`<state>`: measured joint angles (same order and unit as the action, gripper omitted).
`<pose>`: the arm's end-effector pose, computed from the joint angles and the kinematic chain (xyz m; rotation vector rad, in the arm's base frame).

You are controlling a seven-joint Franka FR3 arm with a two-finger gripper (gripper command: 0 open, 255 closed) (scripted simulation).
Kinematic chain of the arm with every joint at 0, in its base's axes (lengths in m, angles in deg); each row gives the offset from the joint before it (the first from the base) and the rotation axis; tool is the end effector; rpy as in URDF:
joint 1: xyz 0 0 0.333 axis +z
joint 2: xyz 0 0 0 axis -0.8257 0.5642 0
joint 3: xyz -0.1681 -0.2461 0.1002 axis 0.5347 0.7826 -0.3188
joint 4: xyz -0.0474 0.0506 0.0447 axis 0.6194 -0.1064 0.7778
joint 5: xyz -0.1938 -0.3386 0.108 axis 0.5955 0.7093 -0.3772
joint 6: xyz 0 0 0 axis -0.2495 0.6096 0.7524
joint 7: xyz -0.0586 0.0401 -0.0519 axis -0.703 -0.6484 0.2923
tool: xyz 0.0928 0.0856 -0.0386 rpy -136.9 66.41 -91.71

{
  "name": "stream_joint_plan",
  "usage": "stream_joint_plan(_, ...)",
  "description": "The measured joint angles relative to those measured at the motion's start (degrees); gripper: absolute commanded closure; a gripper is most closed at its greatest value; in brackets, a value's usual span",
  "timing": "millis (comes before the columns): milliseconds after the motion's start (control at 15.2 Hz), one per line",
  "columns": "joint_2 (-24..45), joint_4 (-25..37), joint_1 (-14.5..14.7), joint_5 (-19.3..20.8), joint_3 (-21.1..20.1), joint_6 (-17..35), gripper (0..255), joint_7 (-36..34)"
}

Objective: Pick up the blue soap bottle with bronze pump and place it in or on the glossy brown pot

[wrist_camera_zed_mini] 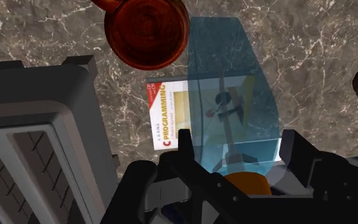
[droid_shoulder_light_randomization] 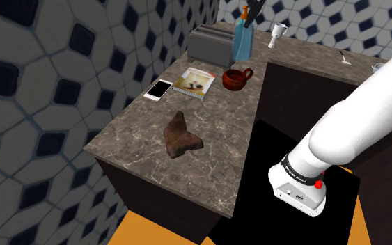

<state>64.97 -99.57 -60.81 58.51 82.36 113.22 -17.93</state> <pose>0.4722 -0.2886 0.5422 -2.9797 -0.4205 -0.3075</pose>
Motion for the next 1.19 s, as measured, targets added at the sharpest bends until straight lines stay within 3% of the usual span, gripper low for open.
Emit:
stream_joint_plan(462, 9.3, 11.9, -4.6, -4.9, 5.6, -6.2, 255, 10.0)
stream_joint_plan(1188, 9.4, 4.3, -4.7, -5.4, 5.7, 1.1, 255, 12.4)
